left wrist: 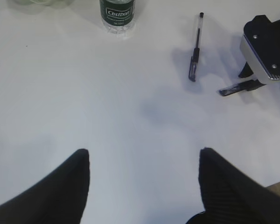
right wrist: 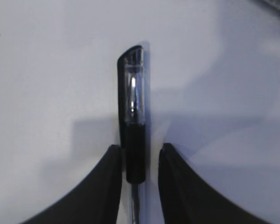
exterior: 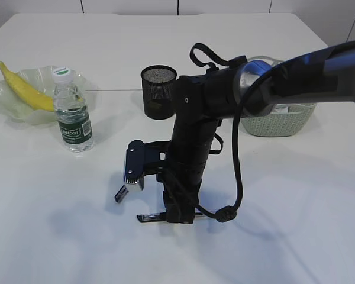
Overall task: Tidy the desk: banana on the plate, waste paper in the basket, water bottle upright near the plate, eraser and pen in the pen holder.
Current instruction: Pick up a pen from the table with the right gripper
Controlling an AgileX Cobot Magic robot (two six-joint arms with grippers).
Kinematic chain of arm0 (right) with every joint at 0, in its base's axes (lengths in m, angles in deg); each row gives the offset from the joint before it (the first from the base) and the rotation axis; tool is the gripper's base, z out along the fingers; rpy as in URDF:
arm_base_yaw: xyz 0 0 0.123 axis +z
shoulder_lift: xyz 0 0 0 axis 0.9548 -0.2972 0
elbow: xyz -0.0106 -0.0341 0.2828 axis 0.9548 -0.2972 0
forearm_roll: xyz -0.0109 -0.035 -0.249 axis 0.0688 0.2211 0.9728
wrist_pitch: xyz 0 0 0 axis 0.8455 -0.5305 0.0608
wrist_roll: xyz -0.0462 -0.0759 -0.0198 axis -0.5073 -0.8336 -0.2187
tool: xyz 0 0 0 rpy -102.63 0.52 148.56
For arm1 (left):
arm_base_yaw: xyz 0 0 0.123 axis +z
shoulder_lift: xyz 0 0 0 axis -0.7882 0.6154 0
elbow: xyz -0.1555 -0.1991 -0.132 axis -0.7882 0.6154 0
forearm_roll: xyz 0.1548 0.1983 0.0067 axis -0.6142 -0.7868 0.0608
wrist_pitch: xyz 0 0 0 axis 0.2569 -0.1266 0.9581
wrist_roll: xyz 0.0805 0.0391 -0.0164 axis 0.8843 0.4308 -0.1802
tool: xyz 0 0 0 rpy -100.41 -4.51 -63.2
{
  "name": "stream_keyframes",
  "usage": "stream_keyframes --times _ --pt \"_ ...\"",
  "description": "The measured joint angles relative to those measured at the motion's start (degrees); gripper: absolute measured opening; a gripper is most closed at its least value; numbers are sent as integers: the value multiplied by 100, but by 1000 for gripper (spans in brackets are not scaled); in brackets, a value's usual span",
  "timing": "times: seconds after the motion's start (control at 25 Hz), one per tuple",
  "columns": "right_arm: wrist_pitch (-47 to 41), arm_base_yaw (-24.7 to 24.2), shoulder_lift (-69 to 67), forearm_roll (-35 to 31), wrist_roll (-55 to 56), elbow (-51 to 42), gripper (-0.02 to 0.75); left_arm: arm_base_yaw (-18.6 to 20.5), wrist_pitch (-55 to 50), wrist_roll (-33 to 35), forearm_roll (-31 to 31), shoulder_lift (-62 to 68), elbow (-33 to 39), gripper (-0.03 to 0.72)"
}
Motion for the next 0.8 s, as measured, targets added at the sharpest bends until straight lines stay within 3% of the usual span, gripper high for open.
stream_keyframes --times 0.36,0.56,0.8 --pt "-139 0 0 -21 3 0 195 0 0 0 0 0 0 517" --pt "-175 0 0 -21 3 0 109 0 0 0 0 0 0 517" --pt "-187 0 0 -34 3 0 79 0 0 0 0 0 0 517"
